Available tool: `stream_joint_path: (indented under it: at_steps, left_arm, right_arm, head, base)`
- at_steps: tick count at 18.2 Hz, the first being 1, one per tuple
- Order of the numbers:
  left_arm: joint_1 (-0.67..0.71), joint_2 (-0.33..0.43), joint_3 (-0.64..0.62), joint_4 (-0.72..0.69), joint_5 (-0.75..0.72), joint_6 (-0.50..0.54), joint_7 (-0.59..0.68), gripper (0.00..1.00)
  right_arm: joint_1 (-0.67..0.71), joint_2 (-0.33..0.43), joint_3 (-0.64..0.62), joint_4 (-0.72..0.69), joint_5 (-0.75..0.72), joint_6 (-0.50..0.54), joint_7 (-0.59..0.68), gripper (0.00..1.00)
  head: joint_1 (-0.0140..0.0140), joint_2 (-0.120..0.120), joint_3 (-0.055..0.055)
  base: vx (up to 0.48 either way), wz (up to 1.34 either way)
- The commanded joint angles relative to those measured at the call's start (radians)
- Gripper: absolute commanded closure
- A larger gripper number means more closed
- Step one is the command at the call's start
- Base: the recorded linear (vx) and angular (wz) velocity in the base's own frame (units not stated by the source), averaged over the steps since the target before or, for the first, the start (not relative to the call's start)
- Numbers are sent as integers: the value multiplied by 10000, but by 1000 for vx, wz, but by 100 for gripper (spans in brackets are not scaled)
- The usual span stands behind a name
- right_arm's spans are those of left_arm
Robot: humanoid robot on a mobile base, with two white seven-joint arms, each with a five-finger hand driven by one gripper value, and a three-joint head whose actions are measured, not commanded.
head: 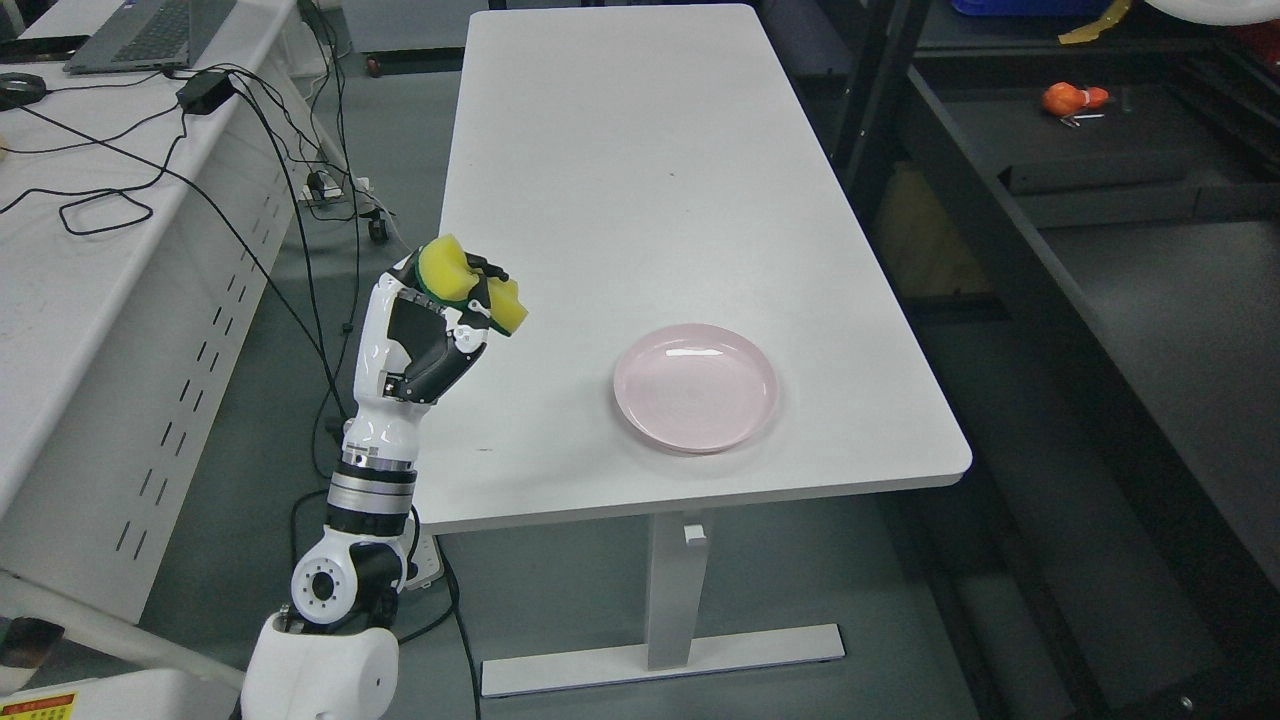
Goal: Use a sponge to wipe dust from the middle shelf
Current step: 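Carry the sponge with the left hand up to the middle shelf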
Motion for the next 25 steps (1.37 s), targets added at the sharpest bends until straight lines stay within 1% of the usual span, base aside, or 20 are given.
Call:
stream_joint_path:
  at_steps: [1,6,9,12,14,16,17,18,19,21,23,25]
  left_arm:
    - [23,165,-310,-14,-28,-8,-21,100]
    - [8,165,-479,-30,-257,-24,-98,100]
    - [-38,165,-1474,-91,-931,-375,-129,100]
    - [206,165,-2547,-91,-1408,-973,-174,100]
    - [452,165,-3100,-91,-1623,-1188,-221,100]
    - [407,165,-3591,-91,-1990,-1479,-358,100]
    - [346,165,-3761,-91,-2296,-1557,-526,100]
    - [239,165,-3869,-91,-3073,-1603,-892,100]
    - [-5,165,-3885,-106,-3810,-1680,-1078,100]
    - [-983,165,-3962,-106,-4871,-2168,-1156,100]
    - [-2317,165,-3977,-167,-5502,-2599,-1354,100]
    - [-3743,165,-3977,-198,-5780,-2906,-1982,100]
  right_arm:
    - [0,-175,0,-174,0,7,7,0]
    - [0,-175,0,-174,0,7,7,0]
    - [0,-175,0,-174,0,7,7,0]
    - [0,-175,0,-174,0,7,7,0]
    - [0,-175,0,-174,0,7,7,0]
    - [0,-175,0,-174,0,7,7,0]
    - [0,-175,0,-174,0,7,7,0]
    - [0,-175,0,-174,0,7,7,0]
    - [0,-175,0,-174,0,7,7,0]
    - [0,-175,0,-174,0,7,7,0]
    - [0,-175,0,-174,0,7,7,0]
    - [0,-175,0,-174,0,7,7,0]
  head:
    - [0,0,0]
    - [0,0,0]
    - [0,0,0]
    - [0,0,0]
    - [0,0,0]
    - [0,0,0]
    - [0,0,0]
    - [0,0,0]
    - [0,0,0]
    - [0,-2,0]
    - [0,-1,0]
    - [0,-1,0]
  base:
    - [-249,-399]
    - [-248,-519]
    - [-234,-737]
    - [-201,-1008]
    - [-184,-1125]
    - [-133,-1209]
    - [-123,-1297]
    - [-90,-1144]
    - [-90,-1144]
    - [-53,-1149]
    - [-34,-1054]
    - [-3,-914]
